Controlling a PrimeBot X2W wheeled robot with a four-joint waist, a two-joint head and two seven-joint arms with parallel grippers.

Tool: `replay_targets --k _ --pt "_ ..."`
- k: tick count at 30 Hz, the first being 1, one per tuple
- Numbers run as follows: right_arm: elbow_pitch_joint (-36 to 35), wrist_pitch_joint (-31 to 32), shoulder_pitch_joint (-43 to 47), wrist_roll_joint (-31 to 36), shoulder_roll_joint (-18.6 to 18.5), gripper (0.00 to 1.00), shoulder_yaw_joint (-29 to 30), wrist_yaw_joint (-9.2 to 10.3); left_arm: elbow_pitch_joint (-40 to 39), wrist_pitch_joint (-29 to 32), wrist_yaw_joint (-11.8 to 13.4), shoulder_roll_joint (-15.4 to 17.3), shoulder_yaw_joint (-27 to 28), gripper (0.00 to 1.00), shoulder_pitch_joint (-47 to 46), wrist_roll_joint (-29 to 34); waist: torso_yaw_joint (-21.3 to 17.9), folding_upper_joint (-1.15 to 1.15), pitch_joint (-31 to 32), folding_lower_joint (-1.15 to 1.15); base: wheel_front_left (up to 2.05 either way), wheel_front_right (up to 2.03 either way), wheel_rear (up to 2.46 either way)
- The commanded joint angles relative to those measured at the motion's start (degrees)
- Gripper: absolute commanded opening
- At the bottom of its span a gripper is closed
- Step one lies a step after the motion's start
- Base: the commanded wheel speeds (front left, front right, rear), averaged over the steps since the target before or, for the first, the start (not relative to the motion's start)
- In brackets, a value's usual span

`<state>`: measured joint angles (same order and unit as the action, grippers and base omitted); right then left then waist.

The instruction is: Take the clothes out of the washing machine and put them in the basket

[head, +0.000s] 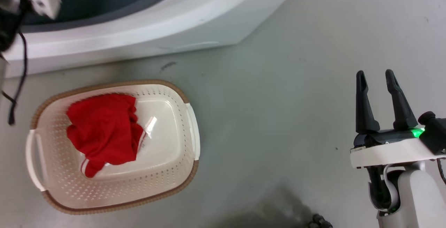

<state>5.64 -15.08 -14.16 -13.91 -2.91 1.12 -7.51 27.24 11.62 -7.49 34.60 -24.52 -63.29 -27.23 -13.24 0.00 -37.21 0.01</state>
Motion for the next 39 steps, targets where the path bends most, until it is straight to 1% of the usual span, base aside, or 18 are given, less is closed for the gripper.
replay_targets --k 1,2,3,5,8,13,15,20,23,28,29,30,32,35,39 --pt "-0.2 -0.1 -1.5 -0.8 0.1 1.0 -1.0 0.04 1.1 3.3 0.1 1.2 -1.8 1.0 -5.2 -1.7 -3.2 0.0 -5.9 -0.01 0.0 0.0 0.0" --pt "-0.2 -0.1 -1.8 -1.0 0.1 1.0 -1.4 0.04 1.8 4.7 0.1 1.5 -2.4 1.0 -7.3 -2.7 -3.6 0.0 -6.6 -0.01 0.0 0.0 0.0" --pt "-0.2 -0.1 -1.8 -1.0 0.1 1.0 -1.4 0.04 1.8 4.7 0.1 1.5 -2.4 1.0 -7.3 -2.7 -3.6 0.0 -6.6 -0.01 0.0 0.0 0.0" --pt "-0.2 -0.1 -2.1 -1.8 0.1 1.0 -2.4 0.05 3.5 8.5 0.1 2.2 -3.7 1.0 -12.1 -4.5 -4.7 0.0 -8.1 -0.01 0.0 0.0 0.0" --pt "-0.4 -0.1 -2.7 -3.1 0.0 1.0 -3.6 0.04 6.8 13.4 0.1 2.2 -4.1 1.0 -18.3 -6.8 -6.3 0.0 -9.9 -0.01 0.0 0.0 0.0" --pt "-0.7 -0.1 -3.5 -4.5 0.1 1.0 -5.3 0.04 11.6 20.6 0.1 2.2 -5.7 1.0 -25.8 -7.2 -8.6 0.0 -12.3 -0.01 0.0 0.0 0.0" --pt "-0.8 -0.1 -3.8 -5.3 0.1 1.0 -5.8 0.04 12.9 23.1 0.1 2.7 -6.6 1.0 -28.1 -7.1 -9.5 0.0 -13.1 -0.01 0.0 0.0 0.0" --pt "-0.9 -0.1 -3.7 -6.7 0.1 1.0 -7.0 0.04 17.1 27.3 0.1 3.1 -7.6 1.0 -31.4 -7.1 -10.9 0.0 -14.8 -0.01 0.0 0.0 0.0" --pt "-0.9 -0.1 -3.7 -7.1 0.1 1.0 -7.6 0.04 19.6 29.8 0.4 2.6 -7.5 1.0 -32.6 -8.0 -11.4 0.0 -15.6 -0.01 0.0 0.0 0.0" --pt "-1.0 -0.1 -3.6 -7.6 0.1 1.0 -8.3 0.04 21.9 31.0 0.3 2.8 -8.9 1.0 -33.3 -7.6 -11.9 0.0 -16.1 -0.01 0.0 0.0 0.0" --pt "-1.0 -0.1 -3.6 -7.7 0.1 1.0 -8.3 0.04 22.2 30.9 0.3 2.9 -9.3 0.18 -33.3 -7.3 -11.9 0.0 -16.2 -0.01 0.0 0.0 0.0" --pt "-0.9 -0.1 -3.7 -7.7 0.1 1.0 -8.4 0.04 22.5 30.8 0.3 3.0 -9.6 0.0 -33.3 -7.2 -11.9 0.0 -16.2 -0.01 0.0 0.0 0.0" --pt "-0.8 -0.1 -3.7 -7.6 0.0 1.0 -8.4 0.04 23.1 30.1 0.4 3.2 -9.6 0.0 -33.3 -7.6 -11.8 0.0 -16.1 -0.01 0.0 0.0 0.0" --pt "-0.7 -0.1 -4.1 -7.3 0.0 1.0 -8.0 0.04 23.6 27.0 0.3 3.6 -9.6 0.0 -33.5 -7.4 -11.4 0.0 -15.7 -0.01 0.0 0.0 0.0" --pt "-0.6 -0.1 -4.6 -6.3 0.0 1.0 -7.0 0.04 23.6 21.0 0.2 2.9 -9.5 0.0 -33.1 -8.2 -10.1 0.0 -14.5 -0.01 0.0 0.0 0.0"
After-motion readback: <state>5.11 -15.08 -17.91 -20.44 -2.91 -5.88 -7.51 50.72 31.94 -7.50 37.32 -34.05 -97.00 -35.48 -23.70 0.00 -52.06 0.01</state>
